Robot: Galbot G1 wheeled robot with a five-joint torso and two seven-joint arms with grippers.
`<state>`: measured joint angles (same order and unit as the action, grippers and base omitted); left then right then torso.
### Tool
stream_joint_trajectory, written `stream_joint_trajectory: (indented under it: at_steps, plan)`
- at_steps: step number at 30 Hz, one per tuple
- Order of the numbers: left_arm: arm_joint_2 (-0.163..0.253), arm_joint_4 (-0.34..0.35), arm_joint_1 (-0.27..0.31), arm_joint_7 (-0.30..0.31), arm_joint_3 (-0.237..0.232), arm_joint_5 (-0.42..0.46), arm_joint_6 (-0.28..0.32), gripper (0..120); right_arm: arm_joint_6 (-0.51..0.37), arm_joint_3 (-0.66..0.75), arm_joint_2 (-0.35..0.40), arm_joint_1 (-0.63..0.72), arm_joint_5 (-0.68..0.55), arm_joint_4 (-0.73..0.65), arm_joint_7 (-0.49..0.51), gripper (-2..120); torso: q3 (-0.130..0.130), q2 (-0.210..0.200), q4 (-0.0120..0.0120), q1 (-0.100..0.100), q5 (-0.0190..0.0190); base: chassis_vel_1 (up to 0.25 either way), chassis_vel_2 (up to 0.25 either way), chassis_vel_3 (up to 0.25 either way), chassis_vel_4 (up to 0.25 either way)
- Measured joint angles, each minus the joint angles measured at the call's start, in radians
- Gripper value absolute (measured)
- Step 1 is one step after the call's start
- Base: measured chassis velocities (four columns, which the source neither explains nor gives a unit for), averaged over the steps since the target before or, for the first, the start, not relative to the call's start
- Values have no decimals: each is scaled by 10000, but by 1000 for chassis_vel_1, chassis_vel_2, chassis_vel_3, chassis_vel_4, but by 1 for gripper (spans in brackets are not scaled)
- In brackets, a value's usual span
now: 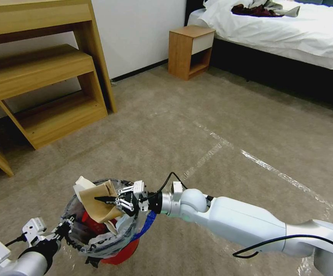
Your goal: Pick up the trash bin and place the garbage on the floor into it.
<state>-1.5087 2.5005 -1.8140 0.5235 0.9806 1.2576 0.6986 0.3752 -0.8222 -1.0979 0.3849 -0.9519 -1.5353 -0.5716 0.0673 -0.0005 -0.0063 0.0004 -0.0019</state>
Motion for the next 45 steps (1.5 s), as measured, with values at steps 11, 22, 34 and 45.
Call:
stream_joint_trajectory:
  at_steps: [11,22,34,45]
  plan:
    - [-46,-3,-44,18,-47,-75,-3,0,85,-197,-299,-59,126,607,-156,0,0,0,0,0,-1,0,0,0,0]
    - [-99,-12,-151,10,-177,-65,50,0,171,-731,-685,-18,430,723,72,0,1,0,4,0,-6,0,0,0,0]
    - [-126,-9,-153,-6,-231,-143,21,0,188,-849,-618,-173,474,680,222,0,0,1,0,0,0,0,0,0,0]
    - [-164,-8,-86,-24,-284,-238,-2,0,324,-658,-595,-370,313,652,96,0,0,0,0,0,0,0,0,0,0]
